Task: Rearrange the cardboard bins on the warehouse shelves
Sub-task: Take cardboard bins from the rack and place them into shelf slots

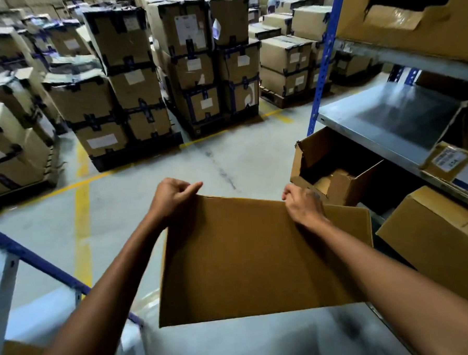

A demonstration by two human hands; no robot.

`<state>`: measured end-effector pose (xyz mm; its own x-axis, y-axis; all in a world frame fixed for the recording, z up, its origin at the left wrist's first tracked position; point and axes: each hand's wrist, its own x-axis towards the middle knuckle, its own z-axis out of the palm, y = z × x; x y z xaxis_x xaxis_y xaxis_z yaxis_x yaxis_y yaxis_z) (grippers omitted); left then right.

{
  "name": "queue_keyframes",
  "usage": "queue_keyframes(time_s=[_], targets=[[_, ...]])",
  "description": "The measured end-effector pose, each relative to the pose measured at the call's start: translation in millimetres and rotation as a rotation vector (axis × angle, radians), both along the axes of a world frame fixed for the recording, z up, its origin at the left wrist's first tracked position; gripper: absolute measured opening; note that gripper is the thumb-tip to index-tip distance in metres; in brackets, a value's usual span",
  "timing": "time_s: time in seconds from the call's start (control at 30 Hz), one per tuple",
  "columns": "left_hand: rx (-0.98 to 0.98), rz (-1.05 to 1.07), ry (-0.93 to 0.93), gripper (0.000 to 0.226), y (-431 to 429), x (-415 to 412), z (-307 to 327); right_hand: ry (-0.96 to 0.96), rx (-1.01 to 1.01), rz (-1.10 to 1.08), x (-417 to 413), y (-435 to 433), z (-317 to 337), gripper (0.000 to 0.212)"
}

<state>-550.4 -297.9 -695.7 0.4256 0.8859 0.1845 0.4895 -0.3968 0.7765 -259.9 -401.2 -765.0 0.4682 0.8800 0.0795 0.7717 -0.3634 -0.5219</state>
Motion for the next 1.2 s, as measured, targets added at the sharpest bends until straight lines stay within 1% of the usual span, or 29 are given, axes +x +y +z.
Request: queue_keyframes(time_s=[0.07, 0.1, 0.13, 0.2, 0.27, 0.3, 0.33, 0.4, 0.5, 0.53, 0.57, 0.63, 0.7, 0.73, 0.77, 0.83, 0.87, 0.93, 1.0, 1.07, 1.13, 1.2], targets=[[-0.052, -0.001, -0.033, 0.056, 14, -19, -2, -0.027, -0.036, -0.029, 18, -15, -14, 0.020], [-0.033, 0.005, 0.011, 0.056, 20, -24, -4, -0.013, -0.041, -0.029, 18, -19, -19, 0.021], [0.023, 0.013, 0.104, 0.056, 25, -25, -8, -0.001, -0.030, -0.035, 14, -22, -22, 0.022], [0.194, 0.056, 0.382, 0.057, 25, -19, -15, 0.004, 0.009, -0.083, 3, -20, -24, 0.027], [0.304, 0.097, 0.642, 0.056, 11, 1, -30, -0.054, 0.028, -0.098, -9, -13, -21, 0.026], [0.327, 0.062, 0.711, 0.056, 0, 14, -40, -0.093, 0.009, -0.088, -16, -9, -16, 0.023], [0.353, 0.007, 0.733, 0.056, -14, 30, -52, -0.130, -0.006, -0.064, -25, -4, -10, 0.021], [0.402, -0.036, 0.698, 0.055, -45, 60, -74, -0.201, -0.027, 0.010, -43, 4, 2, 0.023], [0.311, 0.052, 0.630, 0.063, -66, 83, -91, -0.329, -0.103, 0.111, -54, 5, 9, 0.026], [0.274, 0.070, 0.617, 0.065, -65, 84, -96, -0.332, -0.151, 0.153, -51, 2, 12, 0.025], [0.245, 0.072, 0.605, 0.066, -61, 82, -102, -0.307, -0.204, 0.205, -46, -2, 15, 0.025], [0.191, 0.057, 0.539, 0.068, -48, 75, -115, -0.255, -0.319, 0.298, -30, -14, 30, 0.037], [0.130, 0.054, 0.447, 0.069, -30, 64, -127, -0.281, -0.470, 0.326, -8, -27, 49, 0.047], [0.100, 0.066, 0.424, 0.069, -20, 58, -131, -0.273, -0.567, 0.335, 2, -34, 58, 0.047], [0.080, 0.071, 0.421, 0.067, -10, 55, -135, -0.218, -0.668, 0.346, 10, -40, 64, 0.044], [0.071, 0.057, 0.459, 0.065, 6, 53, -141, -0.051, -0.843, 0.391, 20, -48, 65, 0.033], [0.071, 0.047, 0.476, 0.064, 11, 53, -143, -0.001, -0.880, 0.418, 21, -51, 62, 0.029], [0.073, 0.037, 0.457, 0.061, 15, 56, -144, 0.080, -0.833, 0.422, 17, -53, 53, 0.028], [0.117, 0.048, 0.434, 0.050, 10, 62, -142, 0.182, -0.669, 0.361, 8, -48, 45, 0.033], [0.126, 0.029, 0.393, 0.037, -5, 73, -135, 0.229, -0.500, 0.288, -4, -39, 40, 0.037], [0.059, -0.061, 0.267, 0.040, -31, 82, -123, 0.248, -0.417, 0.245, -21, -26, 36, 0.034], [0.014, -0.151, 0.141, 0.052, -65, 84, -113, 0.213, -0.389, 0.214, -38, -12, 33, 0.031]])
